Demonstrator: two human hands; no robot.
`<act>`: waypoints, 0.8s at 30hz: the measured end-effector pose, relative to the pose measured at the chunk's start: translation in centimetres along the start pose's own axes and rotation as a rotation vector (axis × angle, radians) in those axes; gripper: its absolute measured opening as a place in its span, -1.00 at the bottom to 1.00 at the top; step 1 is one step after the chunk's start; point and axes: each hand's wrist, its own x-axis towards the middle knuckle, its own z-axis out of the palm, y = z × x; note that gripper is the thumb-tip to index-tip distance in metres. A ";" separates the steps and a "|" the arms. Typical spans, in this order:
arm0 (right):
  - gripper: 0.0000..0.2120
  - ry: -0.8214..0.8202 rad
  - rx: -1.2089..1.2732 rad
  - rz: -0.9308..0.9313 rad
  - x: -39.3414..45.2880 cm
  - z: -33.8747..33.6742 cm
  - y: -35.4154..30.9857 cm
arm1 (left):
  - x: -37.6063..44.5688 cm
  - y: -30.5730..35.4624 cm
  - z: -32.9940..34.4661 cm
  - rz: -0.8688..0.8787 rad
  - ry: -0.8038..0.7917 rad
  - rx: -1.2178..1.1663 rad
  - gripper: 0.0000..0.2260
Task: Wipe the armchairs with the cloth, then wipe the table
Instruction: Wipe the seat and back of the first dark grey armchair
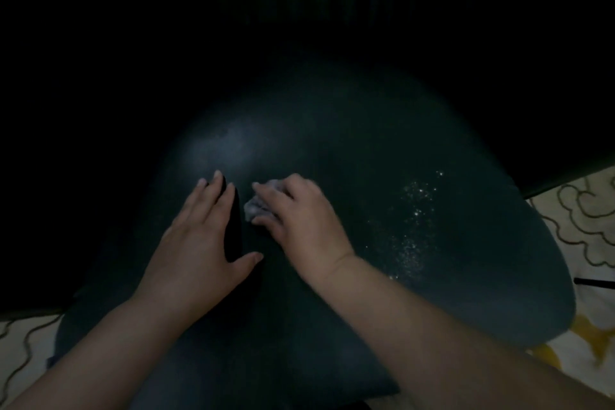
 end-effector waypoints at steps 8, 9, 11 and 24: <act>-0.62 0.175 0.008 0.238 -1.1 -0.2 1.6 | -1.5 0.0 0.4 -0.007 0.000 0.014 -0.02; -0.60 0.098 0.006 0.117 -2.1 0.3 0.0 | -1.6 0.2 0.5 -0.011 0.002 0.014 -0.02; -0.59 -0.005 -0.013 -0.028 -3.1 -0.2 -0.1 | -1.9 0.7 0.8 -0.013 -0.001 0.018 -0.02; -0.69 0.011 -0.050 0.010 -3.6 -3.4 2.7 | -3.0 2.4 1.6 -0.037 -0.005 0.056 -0.02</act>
